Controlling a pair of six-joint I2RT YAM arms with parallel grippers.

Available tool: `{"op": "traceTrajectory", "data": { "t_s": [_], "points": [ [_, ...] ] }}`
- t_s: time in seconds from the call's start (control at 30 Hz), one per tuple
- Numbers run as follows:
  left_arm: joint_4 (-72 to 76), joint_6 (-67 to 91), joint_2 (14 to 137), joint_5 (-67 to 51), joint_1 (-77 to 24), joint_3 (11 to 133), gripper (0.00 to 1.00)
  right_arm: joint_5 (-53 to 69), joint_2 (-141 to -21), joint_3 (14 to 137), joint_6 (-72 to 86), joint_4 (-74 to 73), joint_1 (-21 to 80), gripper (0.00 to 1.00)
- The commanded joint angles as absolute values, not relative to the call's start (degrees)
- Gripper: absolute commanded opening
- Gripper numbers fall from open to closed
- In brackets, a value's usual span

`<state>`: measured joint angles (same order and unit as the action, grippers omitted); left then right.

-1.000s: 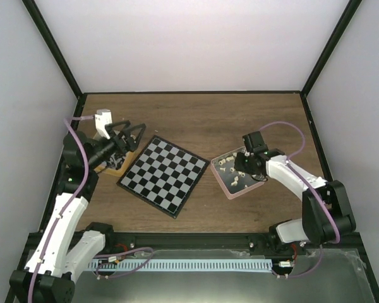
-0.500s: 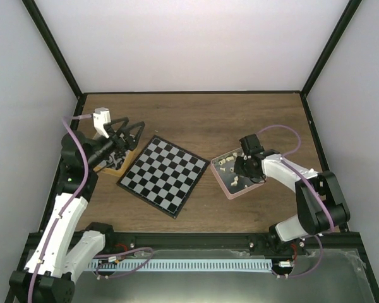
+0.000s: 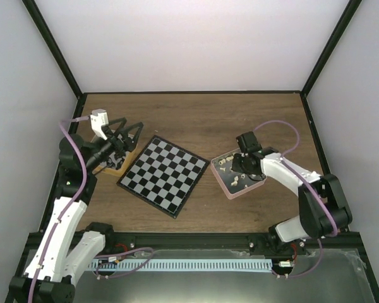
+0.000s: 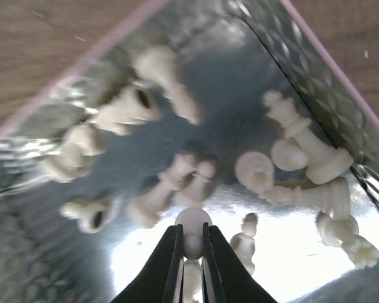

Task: Set up the chess pieces on the board
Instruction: Pick up the chess piece from the storage box, then place the chess piece on the chessboard.

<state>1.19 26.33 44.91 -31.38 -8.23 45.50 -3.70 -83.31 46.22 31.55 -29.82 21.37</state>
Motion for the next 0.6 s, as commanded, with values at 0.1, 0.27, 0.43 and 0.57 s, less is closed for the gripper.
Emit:
{"op": "traceTrajectory", "data": {
  "t_s": [0.1,0.27,0.43,0.57],
  "points": [
    [0.56,25.21,42.2,-27.3,-7.83,44.59,1.0,-0.62,-76.7,53.85,31.31,-29.3,27.84,0.02],
    [0.0,24.72,40.69,-25.02,-7.73,44.41,1.0,3.36,-80.49,58.09,31.66,-26.34,34.14,0.02],
    [-0.69,24.36,39.58,-23.59,-7.65,44.25,1.0,1.01,-90.73,66.12,30.2,-26.43,40.08,0.01],
    [-1.44,23.93,37.98,-21.25,-7.6,44.18,1.0,-1.11,-99.21,71.72,28.87,-28.9,43.33,0.01]
  ]
}}
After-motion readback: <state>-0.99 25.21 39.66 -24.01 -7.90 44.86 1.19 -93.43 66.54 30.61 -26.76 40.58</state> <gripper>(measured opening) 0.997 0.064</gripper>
